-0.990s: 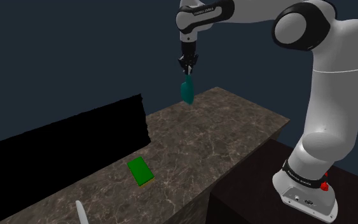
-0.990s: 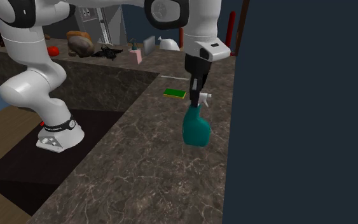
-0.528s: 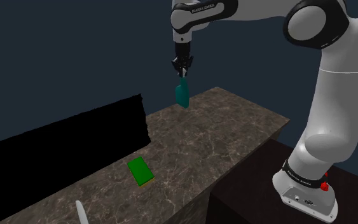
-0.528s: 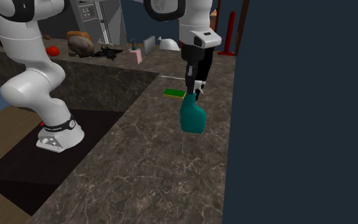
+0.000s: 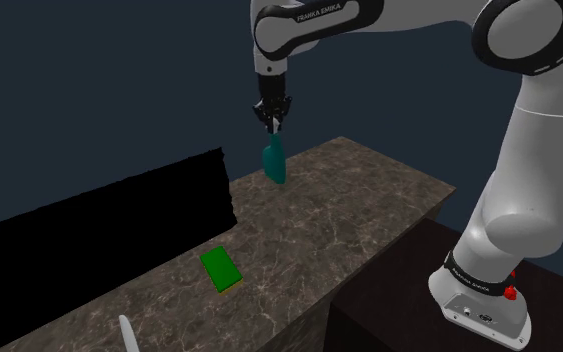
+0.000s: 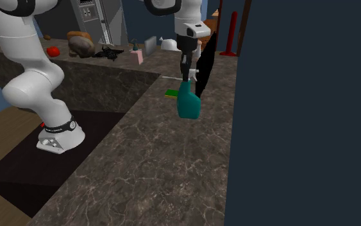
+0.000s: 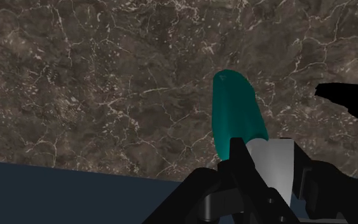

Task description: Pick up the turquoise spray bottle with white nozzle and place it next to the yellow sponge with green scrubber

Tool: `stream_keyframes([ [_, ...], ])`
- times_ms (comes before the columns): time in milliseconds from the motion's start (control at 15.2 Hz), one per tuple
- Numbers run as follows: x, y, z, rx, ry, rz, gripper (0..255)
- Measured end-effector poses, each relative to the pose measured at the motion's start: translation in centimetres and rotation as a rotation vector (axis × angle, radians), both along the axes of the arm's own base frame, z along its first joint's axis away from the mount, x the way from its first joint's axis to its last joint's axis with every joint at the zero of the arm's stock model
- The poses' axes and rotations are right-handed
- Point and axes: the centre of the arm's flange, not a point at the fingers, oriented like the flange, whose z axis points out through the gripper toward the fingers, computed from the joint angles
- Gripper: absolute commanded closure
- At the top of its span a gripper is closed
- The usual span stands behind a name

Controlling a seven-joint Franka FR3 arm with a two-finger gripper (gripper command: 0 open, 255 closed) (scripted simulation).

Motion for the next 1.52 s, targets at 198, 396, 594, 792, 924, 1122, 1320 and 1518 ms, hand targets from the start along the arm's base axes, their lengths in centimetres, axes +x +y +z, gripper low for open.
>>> stream_keyframes([
  [198, -0.9, 3.8, 0.1, 0.0, 0.0, 0.0, 255],
  [396, -1.7, 7.8, 0.1, 0.0, 0.0, 0.0, 255],
  [594, -3.0, 11.3, -0.2, 0.0, 0.0, 0.0, 255],
  [792, -3.1, 12.5, -1.1, 0.0, 0.0, -0.001, 255],
  [924, -3.1, 12.6, -2.0, 0.0, 0.0, -0.001, 255],
  [1122, -3.1, 12.6, -3.7, -0.001, 0.001, -0.001, 255],
  [1320, -3.2, 12.5, -5.2, -0.001, 0.001, -0.001, 255],
  [1518, -3.2, 12.6, -6.8, 0.0, 0.001, -0.001, 255],
])
